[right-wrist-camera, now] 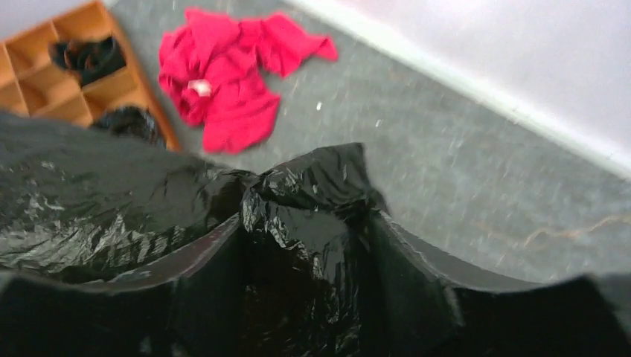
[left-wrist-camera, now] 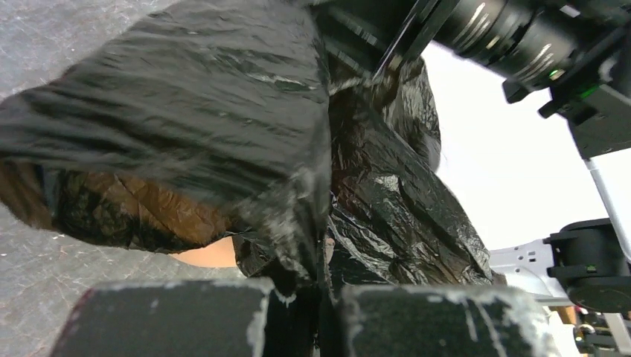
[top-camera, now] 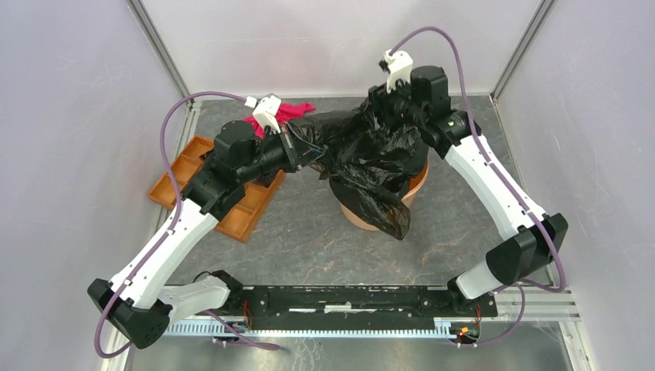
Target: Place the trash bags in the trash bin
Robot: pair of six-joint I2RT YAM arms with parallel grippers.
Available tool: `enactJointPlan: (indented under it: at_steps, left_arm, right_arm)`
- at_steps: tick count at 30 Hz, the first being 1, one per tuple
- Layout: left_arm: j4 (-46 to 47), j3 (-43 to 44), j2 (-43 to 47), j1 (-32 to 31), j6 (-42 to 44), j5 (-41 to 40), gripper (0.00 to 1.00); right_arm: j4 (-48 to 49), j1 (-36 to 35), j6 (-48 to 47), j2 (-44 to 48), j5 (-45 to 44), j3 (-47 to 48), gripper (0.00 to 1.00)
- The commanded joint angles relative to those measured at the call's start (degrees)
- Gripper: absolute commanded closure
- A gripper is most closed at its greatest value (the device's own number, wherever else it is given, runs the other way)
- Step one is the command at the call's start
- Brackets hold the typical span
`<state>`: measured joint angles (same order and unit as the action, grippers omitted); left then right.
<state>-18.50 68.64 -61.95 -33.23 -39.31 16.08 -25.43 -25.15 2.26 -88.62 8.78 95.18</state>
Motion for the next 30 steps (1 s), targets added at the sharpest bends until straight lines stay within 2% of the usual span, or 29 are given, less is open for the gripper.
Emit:
enactJointPlan:
  at_steps: [1, 5, 12, 16, 21, 24, 30]
  left_arm:
    - [-0.2, 3.4, 1.4, -0.2, 5.5, 0.9, 0.98]
    - [-0.6, 5.1, 0.2, -0.2, 6.5, 0.7, 0.98]
    - [1.7, 8.3, -4.7, -0.2, 3.6, 3.4, 0.98]
    - [7.6, 9.0, -7.2, -0.2, -2.0, 9.2, 0.98]
    - [10.7, 10.7, -10.6, -0.2, -6.9, 10.5, 0.98]
    - [10.8, 13.5, -13.3, -0.2, -9.5, 12.0, 0.98]
    - [15.6, 15.9, -16.0, -0.2, -11.8, 11.5, 0.98]
  right_arm:
    - [-1.6, -0.4, -1.8, 6.1, 5.5, -9.5, 0.42]
    - [-1.3, -3.6, -1.8, 10.7, 4.7, -18.7, 0.51]
    - [2.9, -7.7, -1.1, 12.7, -4.2, -27.6, 0.48]
    - [8.2, -7.6, -1.3, 8.9, -14.2, -31.7, 0.42]
    - [5.5, -7.8, -1.3, 4.4, -15.7, -28.0, 0.36]
    - [1.6, -8.0, -1.8, 6.7, -15.9, -24.6, 0.31]
    - [-3.9, -8.0, -1.7, 16.4, -17.0, -21.0, 0.11]
